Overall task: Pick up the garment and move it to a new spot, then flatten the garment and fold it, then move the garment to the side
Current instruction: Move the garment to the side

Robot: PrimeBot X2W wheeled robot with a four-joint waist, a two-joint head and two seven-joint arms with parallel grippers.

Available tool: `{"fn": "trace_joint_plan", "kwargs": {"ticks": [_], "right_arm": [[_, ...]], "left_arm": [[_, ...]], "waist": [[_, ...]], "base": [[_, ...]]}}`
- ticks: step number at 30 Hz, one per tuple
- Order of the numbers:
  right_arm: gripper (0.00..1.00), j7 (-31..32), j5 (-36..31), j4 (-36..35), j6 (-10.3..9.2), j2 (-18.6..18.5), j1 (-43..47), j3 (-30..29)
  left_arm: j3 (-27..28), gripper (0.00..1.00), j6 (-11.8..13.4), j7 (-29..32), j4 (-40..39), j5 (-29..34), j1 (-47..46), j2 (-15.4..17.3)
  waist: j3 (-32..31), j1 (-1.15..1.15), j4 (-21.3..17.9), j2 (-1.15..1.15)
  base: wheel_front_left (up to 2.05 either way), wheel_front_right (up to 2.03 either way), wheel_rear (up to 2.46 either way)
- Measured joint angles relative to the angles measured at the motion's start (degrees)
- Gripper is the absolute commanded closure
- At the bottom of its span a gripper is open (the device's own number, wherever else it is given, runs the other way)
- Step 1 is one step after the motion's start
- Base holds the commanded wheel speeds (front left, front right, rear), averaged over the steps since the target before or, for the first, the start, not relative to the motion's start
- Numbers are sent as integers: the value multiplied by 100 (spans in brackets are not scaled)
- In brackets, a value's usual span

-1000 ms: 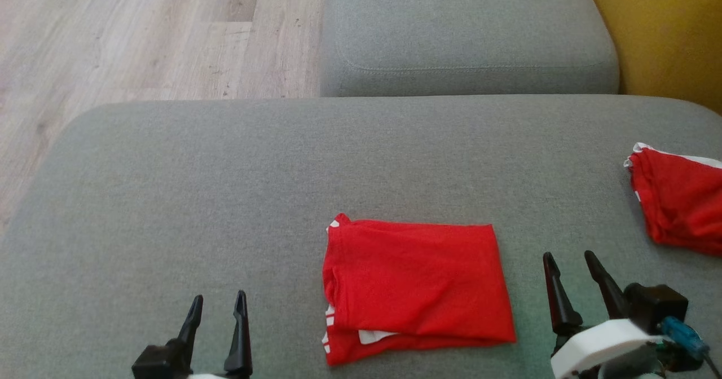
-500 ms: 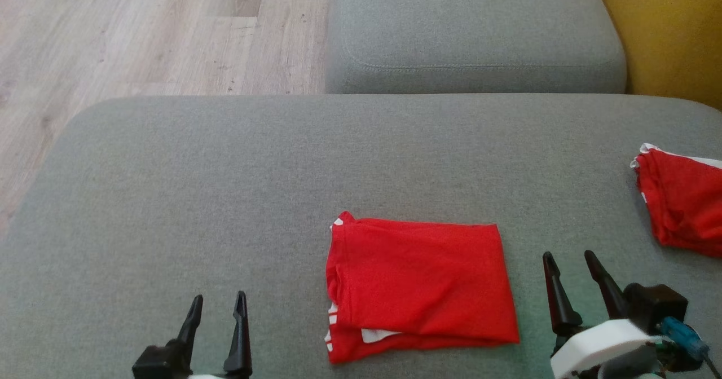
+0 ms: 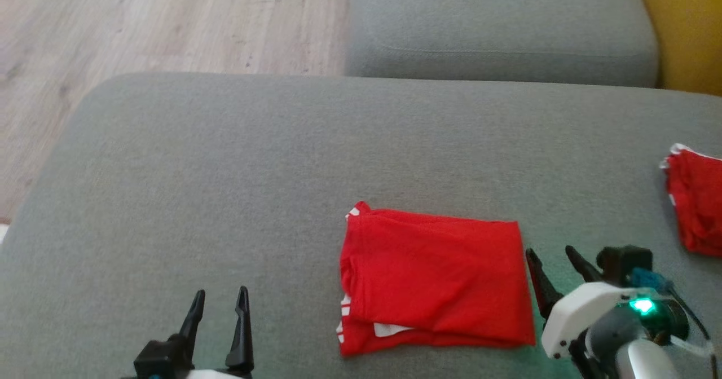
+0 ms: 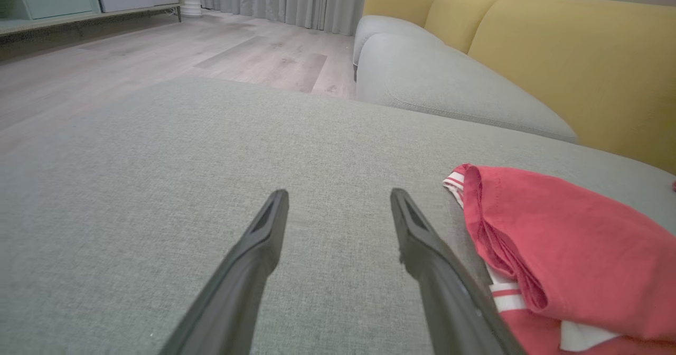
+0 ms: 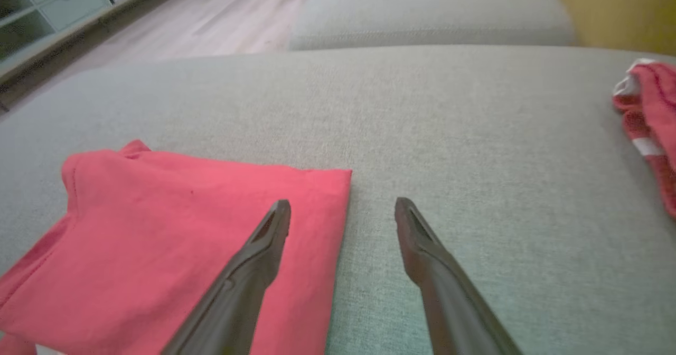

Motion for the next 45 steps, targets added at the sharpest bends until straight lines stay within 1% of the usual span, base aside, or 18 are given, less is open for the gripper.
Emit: {"fn": "trace_joint_plan", "kwargs": {"ticks": [3, 6, 7, 10, 13, 14, 15, 16, 17, 22, 23, 24, 26, 28, 34, 39, 45], "right_arm": [[0, 513, 0, 231, 0, 0, -147, 10], [0, 901, 22, 416, 0, -1, -205, -1], [0, 1051, 101, 560, 0, 0, -305, -56], [0, 1254, -1, 757, 0, -2, -543, -186], [0, 1448, 0, 872, 0, -3, -745, -152], [11, 1510, 5, 886, 0, -4, -799, -122], [48, 1575, 27, 898, 0, -11, -856, -94], [64, 1619, 56, 892, 0, -15, -903, -59], [100, 1625, 67, 880, 0, -16, -981, 13], [100, 1567, 31, 738, 1, -1, -1085, 35], [100, 1562, -3, 683, 1, -8, -1117, 15], [100, 1562, -3, 683, 1, -8, -1117, 15], [100, 1562, -22, 555, 1, -53, -1206, -9], [100, 1563, -37, 378, 1, -188, -1299, -26], [100, 1629, -31, -283, 1, -600, -1477, -189], [100, 1674, 66, -678, 1, -722, -1552, -383], [100, 1670, 118, -794, 1, -675, -1696, -363]], "left_arm": [[0, 0, -8, 0, 20, 27, -68, -19], [9, 0, -11, -1, 25, 51, -127, -44], [8, 0, -54, -1, 45, 66, -153, -81], [15, 0, -60, -1, 70, 110, -222, -141], [36, 0, -104, -1, 82, 141, -250, -167], [45, 0, -105, -1, 85, 142, -253, -169], [58, 0, -105, -1, 88, 149, -255, -172], [75, 0, -105, -1, 89, 178, -260, -180], [108, 0, -107, -1, 89, 225, -276, -200], [159, 0, -112, -2, 76, 336, -344, -236], [159, 0, -147, -2, 73, 350, -349, -248], [159, 0, -147, -2, 73, 350, -349, -248], [158, 0, -175, -2, 60, 381, -363, -272], [153, 0, -188, -2, 19, 455, -414, -292], [156, 0, -194, -2, -131, 569, -671, -288], [154, 0, -192, 36, -212, 648, -839, -201], [154, 0, -160, 193, -301, 740, -1035, -59]], "waist": [[87, 0, 127, 0], [226, 0, 237, 0], [320, 0, 312, 0], [453, 0, 421, 0], [572, 0, 499, 0], [609, 0, 513, 0], [644, 0, 521, 0], [677, 0, 521, 0], [730, 1, 490, 0], [815, 1, 238, 0], [831, 1, 163, 0], [831, 1, 163, 0], [863, 1, -11, 0], [899, 0, -217, 0], [1051, 0, -998, 0], [1231, 0, -1756, 0], [1486, 0, -2589, 0]], "base": [[0, 0, 0], [0, 0, 0], [0, 0, 0], [0, 0, 0], [0, 0, 0], [0, 0, 0], [0, 0, 0], [0, 0, 0], [0, 0, 0], [0, 0, 0], [0, 0, 0], [0, 0, 0], [0, 0, 0], [0, 0, 0], [0, 0, 0], [0, 0, 0], [0, 0, 0]]}}
